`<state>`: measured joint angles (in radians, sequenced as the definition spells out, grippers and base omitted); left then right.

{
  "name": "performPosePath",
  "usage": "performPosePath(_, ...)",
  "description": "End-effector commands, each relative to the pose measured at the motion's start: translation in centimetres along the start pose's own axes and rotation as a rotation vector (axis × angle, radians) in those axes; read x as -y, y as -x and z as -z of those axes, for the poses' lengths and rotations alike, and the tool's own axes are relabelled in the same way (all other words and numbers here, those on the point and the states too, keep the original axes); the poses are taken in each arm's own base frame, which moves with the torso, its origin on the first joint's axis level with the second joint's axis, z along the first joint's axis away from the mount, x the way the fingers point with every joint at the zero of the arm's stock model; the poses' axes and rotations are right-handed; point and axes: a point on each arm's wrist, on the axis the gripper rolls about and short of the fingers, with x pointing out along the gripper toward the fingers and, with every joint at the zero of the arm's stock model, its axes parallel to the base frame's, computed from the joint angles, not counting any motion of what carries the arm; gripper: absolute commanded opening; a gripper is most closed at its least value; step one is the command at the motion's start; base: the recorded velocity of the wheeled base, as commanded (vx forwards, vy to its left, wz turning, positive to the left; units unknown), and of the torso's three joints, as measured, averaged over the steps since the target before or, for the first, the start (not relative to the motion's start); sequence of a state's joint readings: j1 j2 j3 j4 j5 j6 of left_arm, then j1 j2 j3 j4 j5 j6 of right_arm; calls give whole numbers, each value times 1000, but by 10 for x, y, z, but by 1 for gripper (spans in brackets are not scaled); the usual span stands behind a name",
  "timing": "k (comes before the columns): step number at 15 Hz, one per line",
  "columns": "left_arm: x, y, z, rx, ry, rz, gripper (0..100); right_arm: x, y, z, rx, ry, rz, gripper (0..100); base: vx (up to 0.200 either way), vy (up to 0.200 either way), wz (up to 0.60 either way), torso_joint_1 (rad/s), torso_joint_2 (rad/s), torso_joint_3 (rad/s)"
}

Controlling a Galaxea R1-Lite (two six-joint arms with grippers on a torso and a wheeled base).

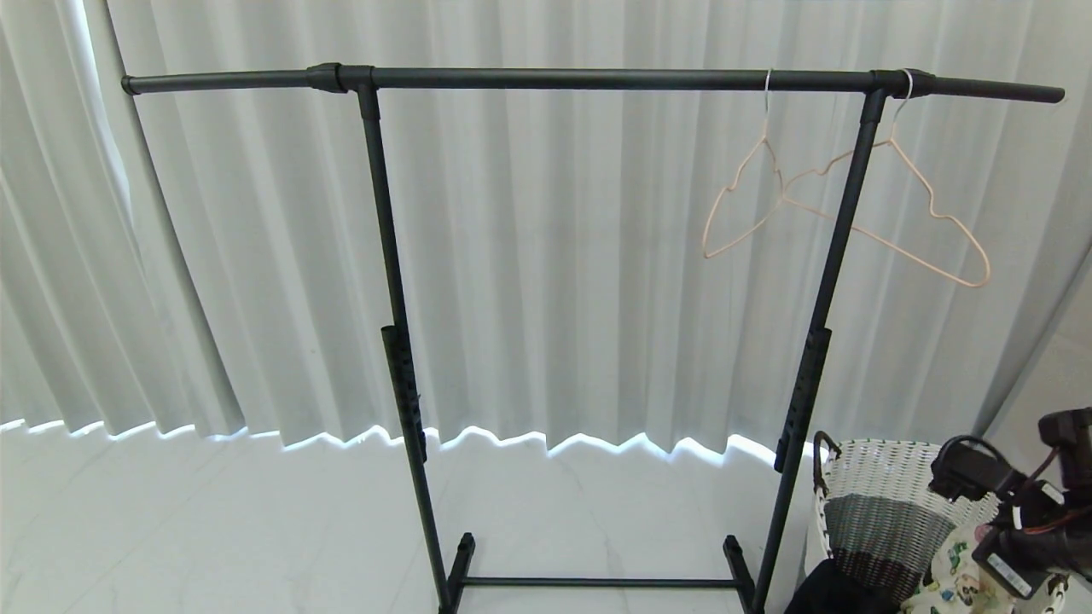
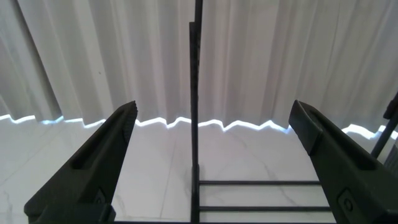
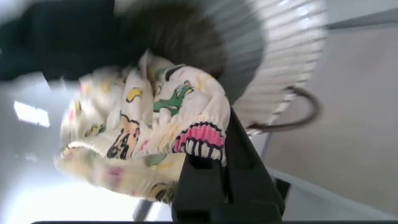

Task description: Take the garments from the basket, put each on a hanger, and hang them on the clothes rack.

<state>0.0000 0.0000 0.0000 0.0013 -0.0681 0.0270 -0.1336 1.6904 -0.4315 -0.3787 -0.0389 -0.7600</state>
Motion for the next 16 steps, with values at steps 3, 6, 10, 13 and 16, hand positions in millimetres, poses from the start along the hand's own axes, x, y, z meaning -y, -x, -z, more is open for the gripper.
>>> performPosePath(3,0,0,0,0,-1,1,100,31,148,-41,394,-222,202,0,0,0,0,0,0,0)
performPosePath(6,0,0,0,0,1,-1,100,32,209,-34,501,-232,281,0,0,0,0,0,0,0)
performPosePath(10,0,0,0,0,2,-1,100,20,255,-16,540,-231,304,0,0,0,0,0,0,0)
performPosePath(13,0,0,0,0,2,-1,100,18,260,-12,556,-232,316,0,-200,0,0,7,2,4)
performPosePath(16,0,0,0,0,1,-1,100,18,260,-12,557,-233,317,0,-200,0,0,-2,4,6)
